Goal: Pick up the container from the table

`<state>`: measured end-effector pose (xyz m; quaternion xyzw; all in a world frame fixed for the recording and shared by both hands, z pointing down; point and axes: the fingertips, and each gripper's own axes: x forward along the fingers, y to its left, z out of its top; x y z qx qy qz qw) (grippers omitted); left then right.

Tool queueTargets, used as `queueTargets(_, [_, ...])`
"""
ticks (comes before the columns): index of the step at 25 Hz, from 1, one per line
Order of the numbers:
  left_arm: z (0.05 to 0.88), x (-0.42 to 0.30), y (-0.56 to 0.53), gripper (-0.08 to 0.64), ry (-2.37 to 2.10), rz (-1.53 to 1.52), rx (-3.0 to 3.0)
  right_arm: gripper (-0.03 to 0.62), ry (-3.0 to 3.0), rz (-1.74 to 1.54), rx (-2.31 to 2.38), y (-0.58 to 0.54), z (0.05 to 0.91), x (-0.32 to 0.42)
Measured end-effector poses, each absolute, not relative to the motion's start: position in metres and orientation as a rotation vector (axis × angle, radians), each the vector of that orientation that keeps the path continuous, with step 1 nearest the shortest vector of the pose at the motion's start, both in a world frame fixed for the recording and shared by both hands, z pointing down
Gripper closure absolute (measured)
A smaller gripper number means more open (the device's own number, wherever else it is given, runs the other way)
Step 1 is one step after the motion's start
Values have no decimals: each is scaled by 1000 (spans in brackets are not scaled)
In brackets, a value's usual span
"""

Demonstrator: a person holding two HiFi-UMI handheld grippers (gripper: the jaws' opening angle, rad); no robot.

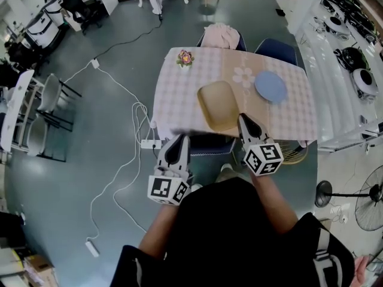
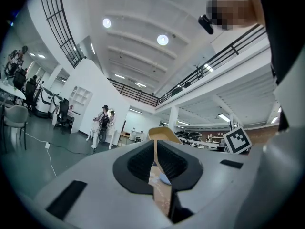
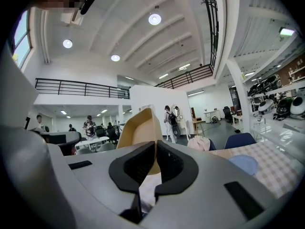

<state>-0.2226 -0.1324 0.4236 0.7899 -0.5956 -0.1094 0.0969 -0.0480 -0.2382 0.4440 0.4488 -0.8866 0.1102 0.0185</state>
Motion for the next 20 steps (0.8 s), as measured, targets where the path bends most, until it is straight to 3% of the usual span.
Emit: queueTargets(20, [434, -214, -177, 540, -1796, -322, 2301, 580, -2755, 339, 1349, -293, 454, -36])
